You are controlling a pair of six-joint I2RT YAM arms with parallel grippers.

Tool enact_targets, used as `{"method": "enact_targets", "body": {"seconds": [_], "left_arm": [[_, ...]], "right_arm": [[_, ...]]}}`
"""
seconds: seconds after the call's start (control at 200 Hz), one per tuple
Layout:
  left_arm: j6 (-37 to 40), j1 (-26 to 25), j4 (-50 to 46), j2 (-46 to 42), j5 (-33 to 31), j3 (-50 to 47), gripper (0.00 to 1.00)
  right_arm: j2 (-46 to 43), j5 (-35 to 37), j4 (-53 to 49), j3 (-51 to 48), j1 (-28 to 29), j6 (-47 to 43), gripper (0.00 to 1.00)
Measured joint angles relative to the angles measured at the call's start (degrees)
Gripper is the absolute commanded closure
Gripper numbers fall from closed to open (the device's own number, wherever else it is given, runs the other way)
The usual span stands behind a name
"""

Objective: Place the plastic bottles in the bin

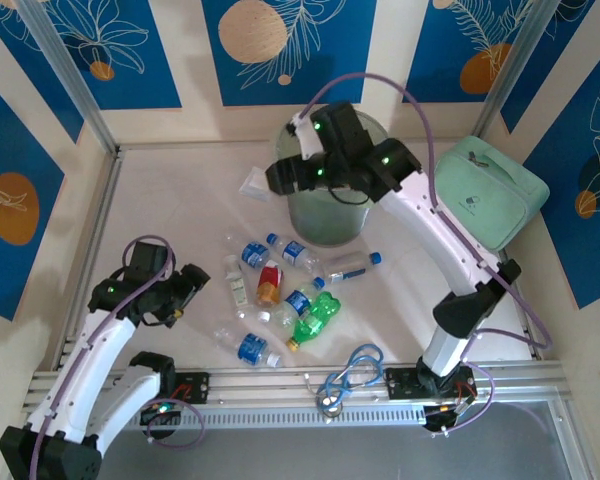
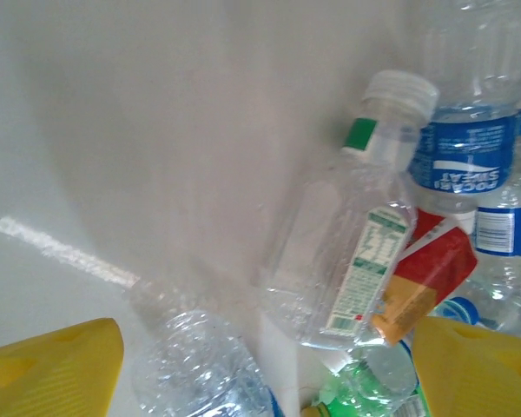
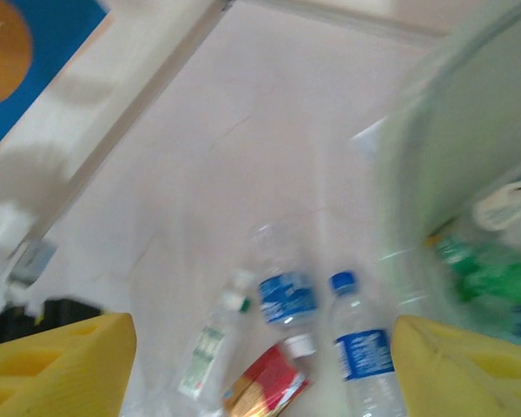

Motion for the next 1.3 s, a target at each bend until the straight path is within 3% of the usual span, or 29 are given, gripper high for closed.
{"method": "enact_targets", "body": {"seconds": [0.15,0.365,0.525,0.79,1.1,1.301], "left_arm": [[-2.43,-0.04,-3.21,-1.51,0.02,-2.25,0.18],[-5.35,-0.46,-4.61,-2.71,0.22,-4.61,0.16],[-3.89,-0.44,-4.24,1.88,-2.67,-2.12,0.12],[0.22,1.66,1.7,8.37,-9.84,4.61,0.1],[1.27,10.21,6.73,10.12,-9.09,2.03,0.1],[2.6,13.16,7.06,8.96,-7.17,-0.42,0.11]], "right_arm": [[-1.4,-2.89,3.72,-8.41,6.05,1.07,0.23],[-1.86,-6.95,6.73,-22.49,10.47,3.48,0.22],[-1.4,-9.7,6.82,-29.59,17.97,4.13,0.21],[7.04,-10.73,6.62,-29.33,25.73,2.82,0.17],[18.62,-6.73,4.09,-23.43,28.04,1.36,0.16],[23.34,-3.26,1.62,-20.13,31.06,1.53,0.16]]}}
